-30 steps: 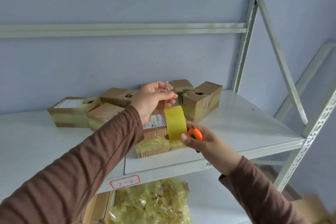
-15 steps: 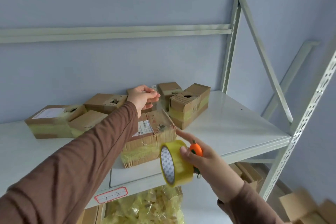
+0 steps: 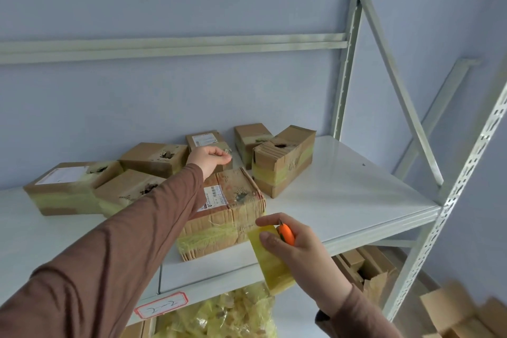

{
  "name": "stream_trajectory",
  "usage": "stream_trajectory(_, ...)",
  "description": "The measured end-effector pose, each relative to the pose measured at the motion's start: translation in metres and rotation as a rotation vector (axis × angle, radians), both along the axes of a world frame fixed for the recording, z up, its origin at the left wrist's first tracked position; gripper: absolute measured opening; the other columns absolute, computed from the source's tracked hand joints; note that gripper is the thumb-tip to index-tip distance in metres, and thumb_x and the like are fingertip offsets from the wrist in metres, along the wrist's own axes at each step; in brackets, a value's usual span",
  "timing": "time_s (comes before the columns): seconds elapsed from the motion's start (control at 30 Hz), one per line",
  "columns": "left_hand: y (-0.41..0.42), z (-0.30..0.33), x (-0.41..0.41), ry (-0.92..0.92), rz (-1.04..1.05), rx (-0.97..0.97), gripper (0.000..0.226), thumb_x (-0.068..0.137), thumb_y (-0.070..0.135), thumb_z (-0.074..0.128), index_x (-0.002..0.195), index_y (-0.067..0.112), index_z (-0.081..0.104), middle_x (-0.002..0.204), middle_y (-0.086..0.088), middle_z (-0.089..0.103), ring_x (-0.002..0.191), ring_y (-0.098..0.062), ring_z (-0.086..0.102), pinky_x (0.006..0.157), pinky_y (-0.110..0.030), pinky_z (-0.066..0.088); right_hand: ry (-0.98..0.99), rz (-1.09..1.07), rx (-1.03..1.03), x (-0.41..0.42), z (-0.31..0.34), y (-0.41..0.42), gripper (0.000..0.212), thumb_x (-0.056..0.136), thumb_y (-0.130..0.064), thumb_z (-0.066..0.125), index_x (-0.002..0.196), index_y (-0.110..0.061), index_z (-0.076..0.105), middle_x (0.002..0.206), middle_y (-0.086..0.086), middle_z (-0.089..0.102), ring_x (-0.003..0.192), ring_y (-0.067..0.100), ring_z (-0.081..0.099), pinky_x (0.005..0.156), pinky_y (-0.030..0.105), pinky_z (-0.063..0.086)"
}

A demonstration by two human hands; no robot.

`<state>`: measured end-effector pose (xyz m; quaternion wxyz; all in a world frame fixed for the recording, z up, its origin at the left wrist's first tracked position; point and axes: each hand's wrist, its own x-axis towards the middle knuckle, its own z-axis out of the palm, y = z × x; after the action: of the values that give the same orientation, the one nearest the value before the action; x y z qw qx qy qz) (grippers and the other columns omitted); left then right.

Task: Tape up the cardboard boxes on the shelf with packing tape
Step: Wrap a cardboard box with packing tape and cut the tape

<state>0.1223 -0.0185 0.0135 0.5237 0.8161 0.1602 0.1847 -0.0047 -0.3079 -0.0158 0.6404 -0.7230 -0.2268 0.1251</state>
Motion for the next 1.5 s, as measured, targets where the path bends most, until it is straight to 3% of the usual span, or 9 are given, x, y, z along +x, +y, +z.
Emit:
stream_trajectory(0.4,0.0,-0.016,0.012,0.253,0.052,0.488,0.038,0.097,0.05,0.063,0.07,0.023,0.064,0.083,-0.001,0.069,0.082,-0.026,0.066,0.079,-0.035,0.053,0.005,-0.007,-0.061,0.003,-0.001,0.0,0.01,0.098,-0.028,0.069,0.105,-0.034,0.073,0.067,-0.017,0.057,0.058,0.002,0.054,0.057,0.017,0.046)
stream_trajectory(0.57,0.001,-0.009,0.011,0.392,-0.083,0.403,0.067,0.098,0.069,0.045,0.105,0.011,0.078,0.095,-0.008,0.07,0.096,-0.03,0.064,0.091,-0.034,0.047,0.012,-0.001,-0.044,0.004,0.0,0.0,0.011,0.098,-0.027,0.069,0.106,-0.033,0.073,0.075,-0.01,0.061,0.063,0.006,0.058,0.061,0.021,0.051)
stream_trajectory(0.6,0.001,-0.006,0.01,0.393,-0.124,0.411,0.059,0.096,0.067,0.053,0.088,0.015,0.079,0.084,0.019,0.053,0.085,-0.031,0.063,0.079,-0.033,0.044,0.015,0.0,-0.038,0.005,-0.001,0.0,0.011,0.098,-0.027,0.069,0.106,-0.033,0.073,0.075,-0.01,0.061,0.063,0.007,0.058,0.061,0.021,0.052)
stream_trajectory(0.63,0.001,-0.006,0.008,0.396,-0.142,0.43,0.056,0.093,0.066,0.057,0.069,0.02,0.076,0.085,-0.022,0.053,0.071,-0.033,0.059,0.068,-0.033,0.038,0.019,0.002,-0.033,0.005,-0.001,0.0,0.011,0.097,-0.027,0.069,0.105,-0.033,0.074,0.074,-0.011,0.061,0.063,0.007,0.058,0.061,0.021,0.052)
stream_trajectory(0.67,0.0,-0.006,0.004,0.409,-0.141,0.459,0.06,0.091,0.068,0.058,0.05,0.025,0.061,0.047,-0.002,0.045,0.061,-0.032,0.052,0.063,-0.033,0.032,0.019,0.005,-0.026,0.005,0.0,0.0,0.011,0.097,-0.028,0.069,0.105,-0.034,0.074,0.073,-0.013,0.061,0.063,0.006,0.057,0.061,0.021,0.051)
stream_trajectory(0.8,-0.005,-0.011,-0.011,0.133,-0.008,0.901,0.06,0.096,0.068,0.049,0.124,0.021,0.072,0.132,-0.003,0.067,0.127,-0.026,0.056,0.105,-0.039,0.045,0.009,0.019,0.017,0.005,0.001,0.0,0.011,0.097,-0.03,0.07,0.103,-0.037,0.074,0.075,-0.009,0.06,0.065,0.008,0.057,0.061,0.022,0.05)
stream_trajectory(0.93,0.005,0.022,-0.039,0.118,-0.52,0.636,0.107,0.069,0.098,0.043,0.156,0.034,0.039,0.166,0.011,0.028,0.153,-0.008,0.022,0.127,-0.041,0.017,0.012,0.033,0.051,0.009,0.005,-0.003,0.011,0.097,-0.029,0.07,0.104,-0.037,0.075,0.078,-0.002,0.058,0.069,0.013,0.056,0.065,0.028,0.049)
stream_trajectory(1.2,-0.013,-0.008,-0.07,0.491,-0.691,1.082,0.075,0.1,0.067,0.041,0.158,0.052,-0.005,0.168,0.001,-0.023,0.153,-0.011,-0.026,0.126,-0.038,-0.015,0.051,0.074,0.191,0.01,0.014,-0.001,0.029,0.083,-0.045,0.073,0.109,-0.032,0.074,0.096,0.023,0.059,0.085,0.031,0.06,0.086,0.063,0.053)
stream_trajectory(1.5,-0.041,-0.027,-0.103,0.362,-0.407,1.212,0.054,0.109,0.053,0.026,0.151,0.062,-0.006,0.172,0.0,0.002,0.159,-0.022,0.002,0.129,-0.045,0.006,0.045,0.075,0.075,0.008,-0.008,-0.004,0.012,0.096,-0.033,0.071,0.107,-0.034,0.074,0.086,0.005,0.059,0.074,0.018,0.057,0.069,0.033,0.05)
